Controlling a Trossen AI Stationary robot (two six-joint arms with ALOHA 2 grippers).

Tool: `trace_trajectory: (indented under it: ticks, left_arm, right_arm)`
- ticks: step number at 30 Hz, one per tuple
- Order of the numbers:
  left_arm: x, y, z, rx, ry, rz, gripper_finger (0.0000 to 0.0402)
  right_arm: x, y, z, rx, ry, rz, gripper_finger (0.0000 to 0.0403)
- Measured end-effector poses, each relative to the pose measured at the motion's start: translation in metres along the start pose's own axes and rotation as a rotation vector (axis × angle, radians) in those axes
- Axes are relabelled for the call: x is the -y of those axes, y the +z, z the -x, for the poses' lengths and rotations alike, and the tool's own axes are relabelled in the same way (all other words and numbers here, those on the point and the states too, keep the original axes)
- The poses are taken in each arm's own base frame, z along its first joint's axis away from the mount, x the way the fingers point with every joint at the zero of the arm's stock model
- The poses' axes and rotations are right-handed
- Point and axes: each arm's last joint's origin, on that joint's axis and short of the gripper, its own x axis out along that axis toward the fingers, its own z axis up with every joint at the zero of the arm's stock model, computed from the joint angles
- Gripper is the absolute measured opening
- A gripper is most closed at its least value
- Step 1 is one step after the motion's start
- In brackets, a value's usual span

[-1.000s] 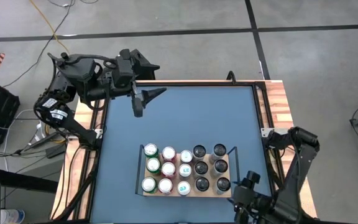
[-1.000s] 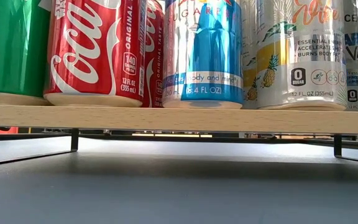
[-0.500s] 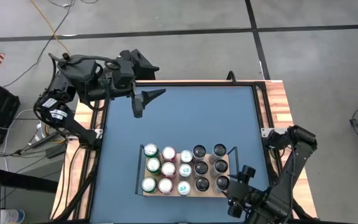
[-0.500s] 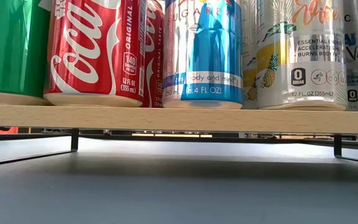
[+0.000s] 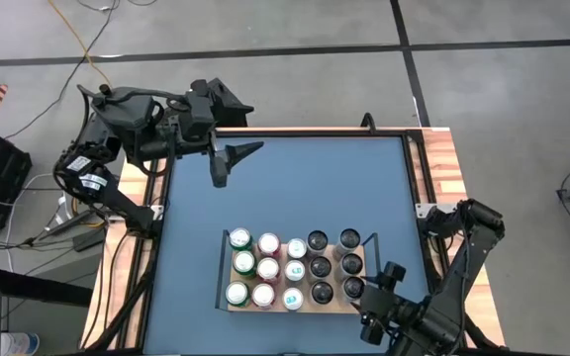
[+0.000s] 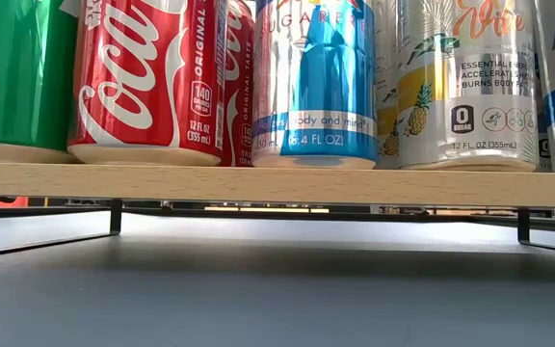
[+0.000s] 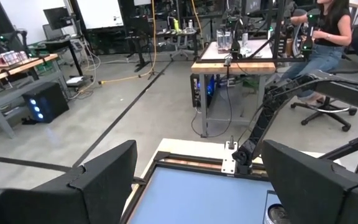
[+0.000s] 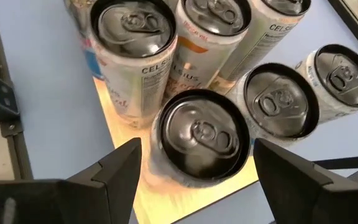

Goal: Place canned beverage on shelf
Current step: Put the white-blue soda can on the shelf aligned with the other white-blue soda cans

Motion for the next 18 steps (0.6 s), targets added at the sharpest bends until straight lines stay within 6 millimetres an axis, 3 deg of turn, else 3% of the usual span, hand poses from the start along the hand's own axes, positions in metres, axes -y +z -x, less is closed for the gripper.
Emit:
trace_trajectory:
  ticks: [11, 18]
  left_arm:
    - [0.000, 0.000, 0.000, -0.004, -0.001, -0.001, 0.0332]
    - [0.000, 0.000, 0.000, -0.004, -0.001, 0.025, 0.0332]
  right_arm:
    - [-0.004, -0.013, 0.012, -0.001, 0.037, -0.051, 0.0291]
    - [-0.003, -0.010, 0.009, -0.005, 0.026, -0.051, 0.0291]
